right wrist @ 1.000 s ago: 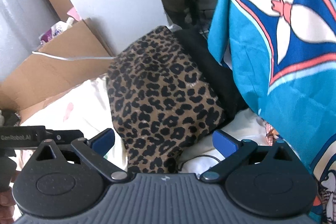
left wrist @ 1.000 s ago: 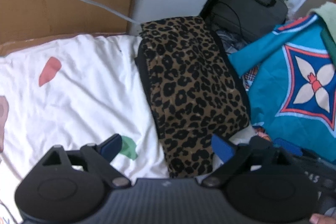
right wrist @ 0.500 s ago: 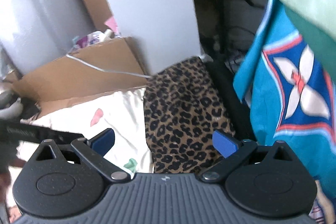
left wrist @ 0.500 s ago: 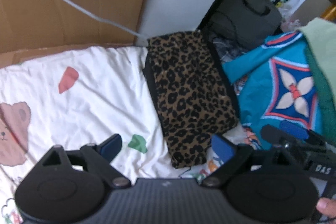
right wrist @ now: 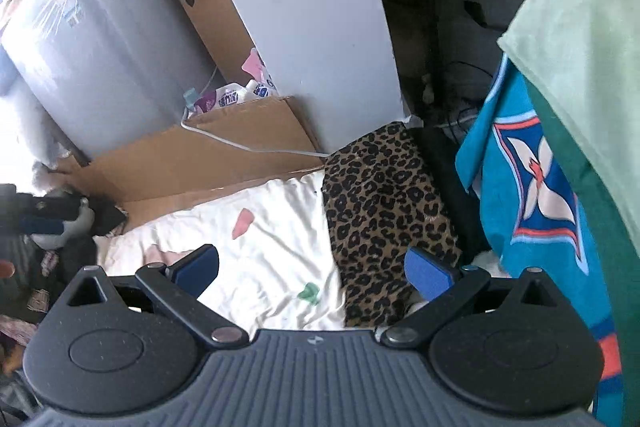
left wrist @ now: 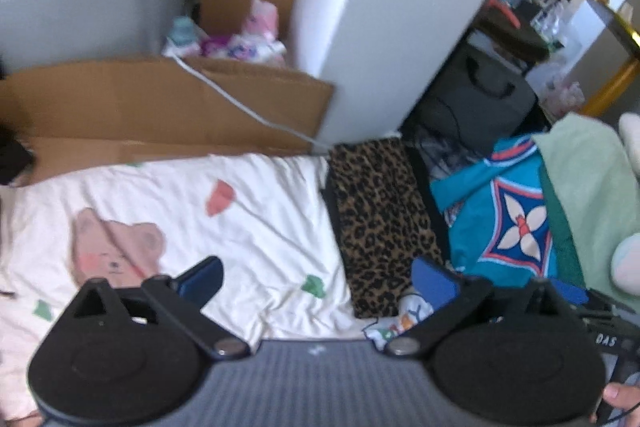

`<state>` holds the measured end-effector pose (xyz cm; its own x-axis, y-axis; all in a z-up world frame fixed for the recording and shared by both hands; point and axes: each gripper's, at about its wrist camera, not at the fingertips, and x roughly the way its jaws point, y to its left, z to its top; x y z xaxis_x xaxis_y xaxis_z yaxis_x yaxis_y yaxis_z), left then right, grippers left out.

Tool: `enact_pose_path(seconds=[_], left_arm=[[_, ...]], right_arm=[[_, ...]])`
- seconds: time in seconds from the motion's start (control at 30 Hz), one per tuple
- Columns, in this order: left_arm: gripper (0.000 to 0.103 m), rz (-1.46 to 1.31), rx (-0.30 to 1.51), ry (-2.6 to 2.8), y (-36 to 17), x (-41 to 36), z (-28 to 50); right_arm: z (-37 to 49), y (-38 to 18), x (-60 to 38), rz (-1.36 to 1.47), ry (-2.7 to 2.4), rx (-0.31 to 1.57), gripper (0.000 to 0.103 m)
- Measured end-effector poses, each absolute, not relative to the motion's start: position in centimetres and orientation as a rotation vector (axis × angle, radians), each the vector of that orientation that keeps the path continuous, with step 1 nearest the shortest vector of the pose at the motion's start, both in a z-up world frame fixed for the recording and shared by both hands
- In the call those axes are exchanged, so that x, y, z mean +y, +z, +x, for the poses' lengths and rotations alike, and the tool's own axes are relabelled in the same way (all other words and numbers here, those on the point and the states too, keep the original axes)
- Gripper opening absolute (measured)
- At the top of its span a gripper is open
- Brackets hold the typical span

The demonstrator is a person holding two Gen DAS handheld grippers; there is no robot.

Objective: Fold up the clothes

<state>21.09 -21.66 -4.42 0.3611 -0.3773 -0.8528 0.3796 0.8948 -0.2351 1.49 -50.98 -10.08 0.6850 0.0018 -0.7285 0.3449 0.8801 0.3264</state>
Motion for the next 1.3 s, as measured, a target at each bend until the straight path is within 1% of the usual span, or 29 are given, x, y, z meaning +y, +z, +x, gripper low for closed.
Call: enact_pose_path(seconds=[0.3, 0.5, 0.6, 0.73, 1.07, 1.27, 1.3], left_arm=[[0.103, -0.039, 1.07, -0.335, 2.4, -13.8, 18.1], [0.103, -0.032, 1.057, -0.263, 5.3, -9.3, 15.8], [0.103, -0.037, 1.045, -0.256, 6.4, -8.2, 14.5], [0.103, -0.049, 1.024, -0.271, 8.0, -7.1, 12.3], [0.103, -0.104, 0.964, -0.281, 11.2, -2.9, 7.2], [0.103, -0.121, 0.943, -0.252, 11.6, -0.3, 5.6], [0.103, -0.121, 0.936, -0.248, 11.6, 0.0, 5.3]], right_arm=[[-1.5, -2.4, -49.2, 0.497, -0.204, 0.796, 0.102], [-2.2, 3.1, -47.5, 0.527, -0.164, 0.793, 0.102], [-2.6, 6.5, -46.0, 0.571, -0.113, 0.758, 0.102], [-2.9, 10.4, -43.0, 0.554, -0.071, 0.73, 0.102], [-5.0, 15.8, -36.5, 0.506, -0.099, 0.74, 0.102], [-6.9, 19.5, -32.7, 0.542, -0.07, 0.644, 0.103], [-7.0, 19.4, -32.1, 0.521, -0.061, 0.634, 0.103]])
